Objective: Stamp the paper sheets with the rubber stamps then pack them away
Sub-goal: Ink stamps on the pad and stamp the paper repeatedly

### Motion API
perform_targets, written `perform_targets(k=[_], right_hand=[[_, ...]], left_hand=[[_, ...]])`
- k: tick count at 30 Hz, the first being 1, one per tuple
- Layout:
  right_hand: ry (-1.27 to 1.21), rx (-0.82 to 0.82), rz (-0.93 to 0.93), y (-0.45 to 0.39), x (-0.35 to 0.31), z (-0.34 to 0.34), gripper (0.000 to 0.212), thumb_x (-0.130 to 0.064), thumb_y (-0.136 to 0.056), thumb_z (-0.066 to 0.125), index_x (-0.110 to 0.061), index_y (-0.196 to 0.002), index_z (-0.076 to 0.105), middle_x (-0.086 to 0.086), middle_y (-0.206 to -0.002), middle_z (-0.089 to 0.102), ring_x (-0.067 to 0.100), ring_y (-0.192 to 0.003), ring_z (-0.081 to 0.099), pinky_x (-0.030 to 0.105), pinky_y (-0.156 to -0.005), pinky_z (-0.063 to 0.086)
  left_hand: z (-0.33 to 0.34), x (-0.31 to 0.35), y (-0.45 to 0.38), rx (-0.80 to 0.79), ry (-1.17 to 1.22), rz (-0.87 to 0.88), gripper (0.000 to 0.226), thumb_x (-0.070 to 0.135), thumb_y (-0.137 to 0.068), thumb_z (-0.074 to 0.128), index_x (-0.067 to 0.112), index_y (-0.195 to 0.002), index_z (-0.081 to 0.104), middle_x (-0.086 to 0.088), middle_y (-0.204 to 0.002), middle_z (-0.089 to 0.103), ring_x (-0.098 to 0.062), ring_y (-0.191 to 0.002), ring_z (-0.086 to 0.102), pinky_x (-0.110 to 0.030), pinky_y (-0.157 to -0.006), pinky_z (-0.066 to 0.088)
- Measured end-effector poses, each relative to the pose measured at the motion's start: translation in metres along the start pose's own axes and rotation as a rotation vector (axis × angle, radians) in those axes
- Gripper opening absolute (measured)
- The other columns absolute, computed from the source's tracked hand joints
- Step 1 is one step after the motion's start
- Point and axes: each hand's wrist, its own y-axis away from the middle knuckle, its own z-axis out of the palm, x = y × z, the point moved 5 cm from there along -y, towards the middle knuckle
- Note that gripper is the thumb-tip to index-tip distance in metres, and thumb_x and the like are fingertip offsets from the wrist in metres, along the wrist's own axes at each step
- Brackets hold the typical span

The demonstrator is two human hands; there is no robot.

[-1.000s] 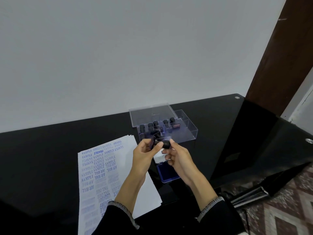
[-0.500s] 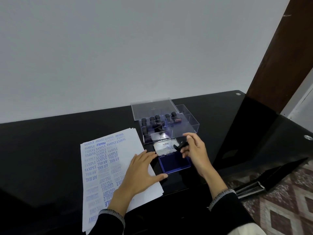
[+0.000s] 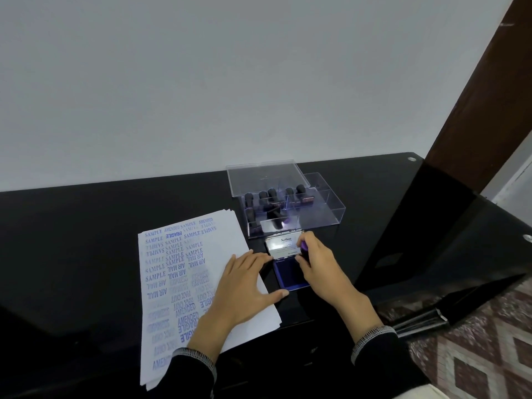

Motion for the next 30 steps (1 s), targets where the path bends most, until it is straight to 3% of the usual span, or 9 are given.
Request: perform_targets(k=[5, 7, 9, 11, 14, 17, 20, 25, 30], right_hand=[[0.131, -0.003, 0.047, -0.005, -0.003, 0.003, 0.027, -0.007, -0.09, 0.056, -0.022, -0.097, 0.035, -0.001, -0.094, 0.049, 0.016, -0.084, 0.049, 0.034, -0.067, 0.049], [0.18, 0.007, 0.062, -0.006, -0.006, 0.003, 0.026, -0.007, -0.09, 0.055, -0.021, -0.1, 0.035, -0.001, -0.096, 0.046, 0.017, -0.086, 0.045, 0.031, -0.065, 0.046], [0.216, 0.021, 0.078, -0.006, -0.006, 0.004, 0.025, -0.008, -0.091, 0.053, -0.02, -0.104, 0.036, -0.001, -0.099, 0.046, 0.017, -0.089, 0.043, 0.029, -0.065, 0.044], [0.25, 0.037, 0.091, -0.005, -0.006, 0.007, 0.026, -0.009, -0.092, 0.053, -0.019, -0.109, 0.037, 0.0, -0.104, 0.048, 0.016, -0.092, 0.041, 0.027, -0.066, 0.041], [0.262, 0.056, 0.122, -0.005, -0.005, 0.01, 0.027, -0.01, -0.092, 0.053, -0.018, -0.112, 0.037, 0.001, -0.106, 0.047, 0.016, -0.094, 0.041, 0.026, -0.067, 0.039], [0.231, 0.064, 0.14, -0.005, -0.003, 0.011, 0.028, -0.007, -0.091, 0.054, -0.021, -0.107, 0.036, 0.0, -0.103, 0.046, 0.015, -0.093, 0.041, 0.024, -0.067, 0.037], [0.17, 0.083, 0.147, -0.004, -0.001, 0.011, 0.033, -0.003, -0.088, 0.056, -0.024, -0.097, 0.032, 0.0, -0.098, 0.046, 0.015, -0.09, 0.042, 0.024, -0.067, 0.037], [0.263, 0.102, 0.145, -0.001, -0.004, 0.014, 0.03, -0.006, -0.088, 0.057, -0.018, -0.106, 0.037, 0.0, -0.102, 0.045, 0.014, -0.092, 0.042, 0.022, -0.065, 0.035], [0.184, 0.133, 0.168, 0.0, -0.003, 0.01, 0.032, -0.005, -0.087, 0.059, -0.021, -0.095, 0.033, 0.0, -0.095, 0.047, 0.014, -0.086, 0.046, 0.023, -0.061, 0.038]], left_hand=[[-0.004, 0.0, 0.0, -0.032, 0.02, -0.005, 0.077, 0.078, -0.078, 0.047, 0.037, -0.142, 0.035, 0.023, -0.145, 0.034, -0.003, -0.142, 0.018, -0.031, -0.119, 0.0], [-0.014, -0.008, 0.001, 0.025, 0.065, -0.04, 0.065, 0.071, -0.084, 0.048, 0.036, -0.138, 0.044, 0.023, -0.14, 0.038, -0.003, -0.139, 0.023, -0.03, -0.118, 0.002], [-0.03, -0.026, 0.005, 0.171, 0.093, -0.107, 0.044, 0.054, -0.091, 0.053, 0.03, -0.128, 0.057, 0.016, -0.135, 0.05, -0.009, -0.132, 0.04, -0.033, -0.117, 0.015], [-0.047, -0.051, 0.013, 0.297, 0.074, -0.239, 0.027, 0.034, -0.094, 0.056, 0.025, -0.119, 0.063, 0.009, -0.127, 0.059, -0.015, -0.119, 0.051, -0.033, -0.106, 0.034], [-0.07, -0.088, 0.029, 0.412, 0.03, -0.417, 0.023, 0.027, -0.093, 0.056, 0.02, -0.112, 0.066, 0.004, -0.121, 0.063, -0.018, -0.112, 0.054, -0.039, -0.098, 0.043], [-0.082, -0.113, 0.041, 0.38, -0.113, -0.531, 0.039, 0.041, -0.092, 0.056, 0.019, -0.124, 0.061, -0.002, -0.139, 0.052, -0.023, -0.136, 0.038, -0.053, -0.115, 0.019], [-0.082, -0.126, 0.049, 0.283, -0.137, -0.638, 0.062, 0.061, -0.09, 0.046, 0.024, -0.14, 0.046, 0.001, -0.155, 0.03, -0.021, -0.148, 0.01, -0.052, -0.117, 0.0], [-0.074, -0.126, 0.051, 0.237, -0.159, -0.642, 0.072, 0.067, -0.088, 0.04, 0.025, -0.147, 0.035, 0.003, -0.158, 0.023, -0.019, -0.148, 0.008, -0.054, -0.117, -0.003], [-0.073, -0.127, 0.052, 0.234, -0.177, -0.644, 0.073, 0.067, -0.089, 0.038, 0.024, -0.147, 0.033, 0.002, -0.158, 0.022, -0.02, -0.148, 0.008, -0.055, -0.117, -0.002]])
